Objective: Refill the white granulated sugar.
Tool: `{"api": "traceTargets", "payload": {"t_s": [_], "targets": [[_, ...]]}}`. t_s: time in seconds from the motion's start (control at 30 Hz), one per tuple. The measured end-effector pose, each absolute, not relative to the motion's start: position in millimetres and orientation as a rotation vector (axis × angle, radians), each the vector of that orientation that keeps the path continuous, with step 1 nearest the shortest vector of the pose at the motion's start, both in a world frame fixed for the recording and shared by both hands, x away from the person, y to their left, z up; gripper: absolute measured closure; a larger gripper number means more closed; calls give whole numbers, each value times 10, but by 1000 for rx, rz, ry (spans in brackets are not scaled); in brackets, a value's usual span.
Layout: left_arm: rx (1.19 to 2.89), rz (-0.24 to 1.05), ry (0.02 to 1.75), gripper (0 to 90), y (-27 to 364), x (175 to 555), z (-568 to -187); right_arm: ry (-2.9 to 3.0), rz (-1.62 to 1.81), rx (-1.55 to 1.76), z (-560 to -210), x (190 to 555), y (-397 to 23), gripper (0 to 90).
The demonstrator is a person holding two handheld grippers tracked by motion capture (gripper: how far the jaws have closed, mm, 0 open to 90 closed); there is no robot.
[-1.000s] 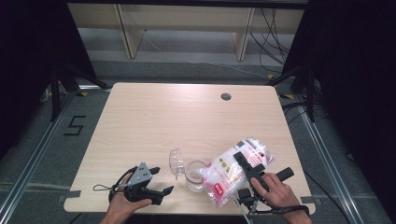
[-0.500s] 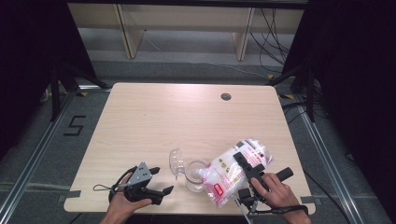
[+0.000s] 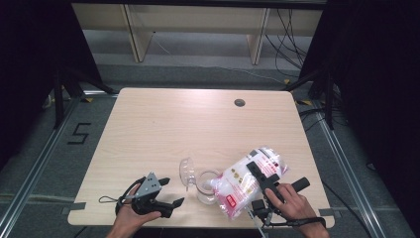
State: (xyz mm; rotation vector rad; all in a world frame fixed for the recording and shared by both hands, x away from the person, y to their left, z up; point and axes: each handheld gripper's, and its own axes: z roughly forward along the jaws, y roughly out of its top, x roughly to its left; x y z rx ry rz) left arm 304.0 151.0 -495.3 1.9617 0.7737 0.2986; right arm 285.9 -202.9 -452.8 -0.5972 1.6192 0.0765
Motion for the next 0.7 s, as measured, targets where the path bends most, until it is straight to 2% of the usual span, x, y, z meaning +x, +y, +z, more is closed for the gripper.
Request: {"api": "traceTargets", "payload": {"t_s": [0.7], "targets": [[1967, 301, 772, 157, 1517, 3039, -4948, 1608, 66, -582, -4490, 2830, -2031, 522]]}}
